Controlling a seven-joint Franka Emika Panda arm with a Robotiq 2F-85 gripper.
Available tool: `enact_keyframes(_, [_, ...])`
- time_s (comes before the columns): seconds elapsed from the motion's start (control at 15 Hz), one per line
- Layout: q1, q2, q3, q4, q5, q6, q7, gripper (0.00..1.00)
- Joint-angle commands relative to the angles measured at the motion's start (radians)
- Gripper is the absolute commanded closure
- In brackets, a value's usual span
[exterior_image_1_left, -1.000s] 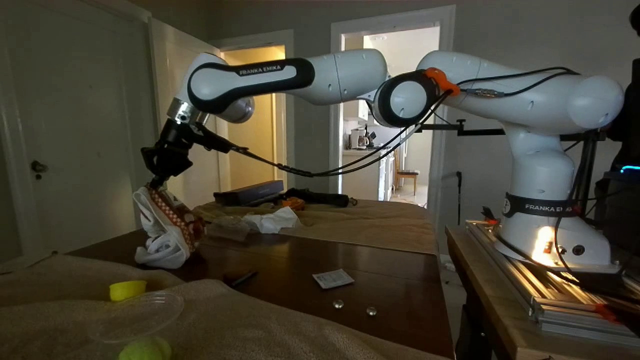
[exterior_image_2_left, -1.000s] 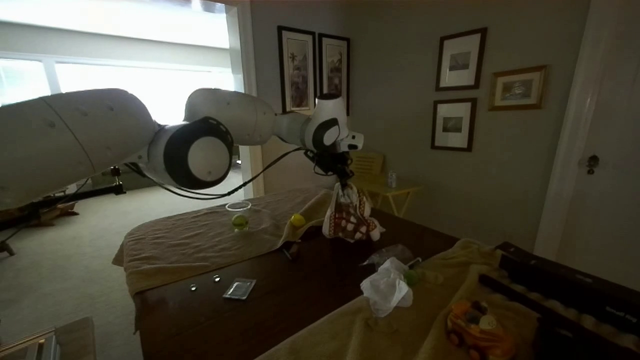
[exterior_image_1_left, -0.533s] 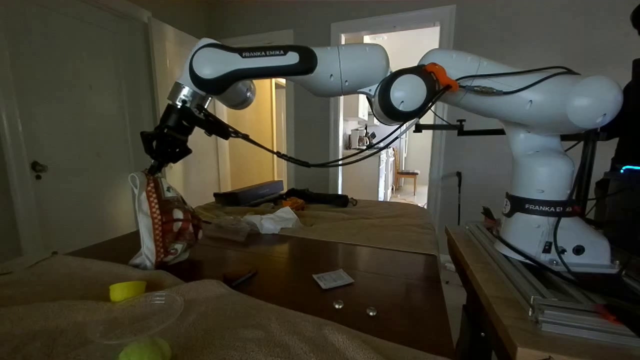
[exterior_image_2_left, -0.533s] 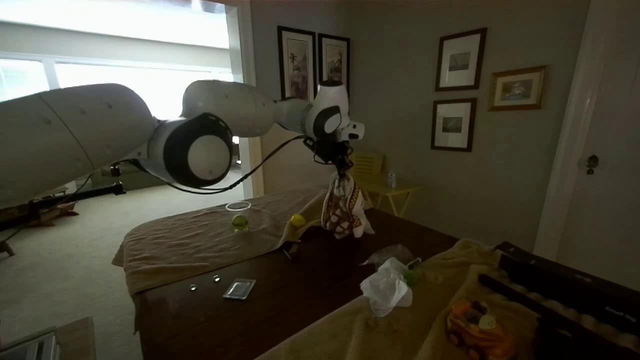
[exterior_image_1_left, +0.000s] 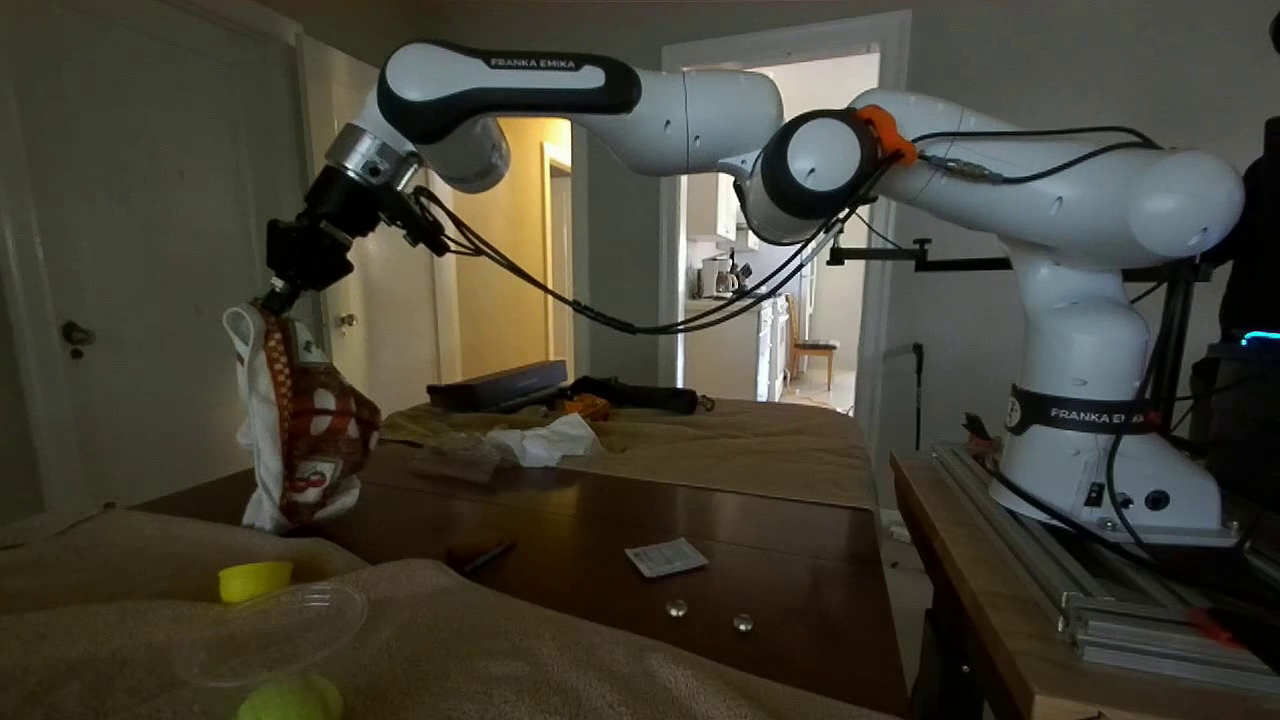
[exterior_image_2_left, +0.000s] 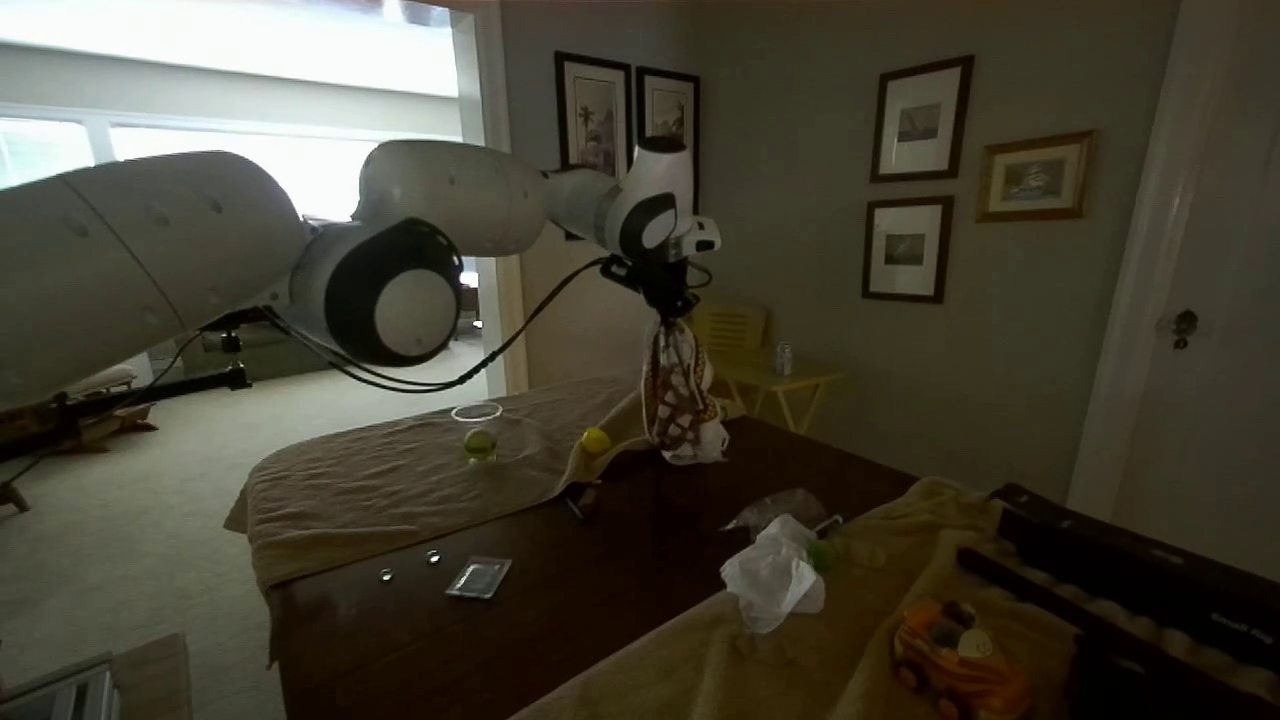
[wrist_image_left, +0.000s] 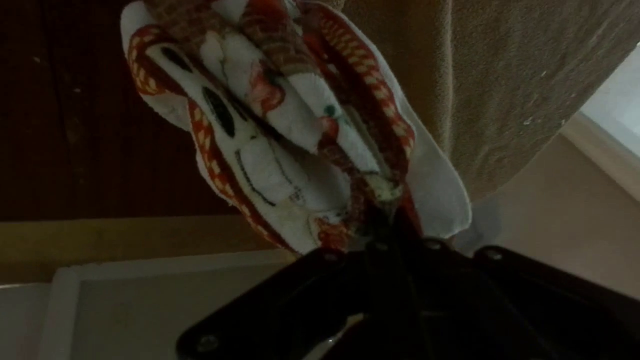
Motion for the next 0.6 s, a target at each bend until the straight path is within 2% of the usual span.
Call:
enact_keyframes(0.0, [-0.014, -0.033, 0.058, -0.003, 0.001, -0.027, -0.192, 0.99])
enact_keyframes(0.53, [0.002, -0.106, 0.078, 0.002, -0.023, 0.0, -0.496, 0.99])
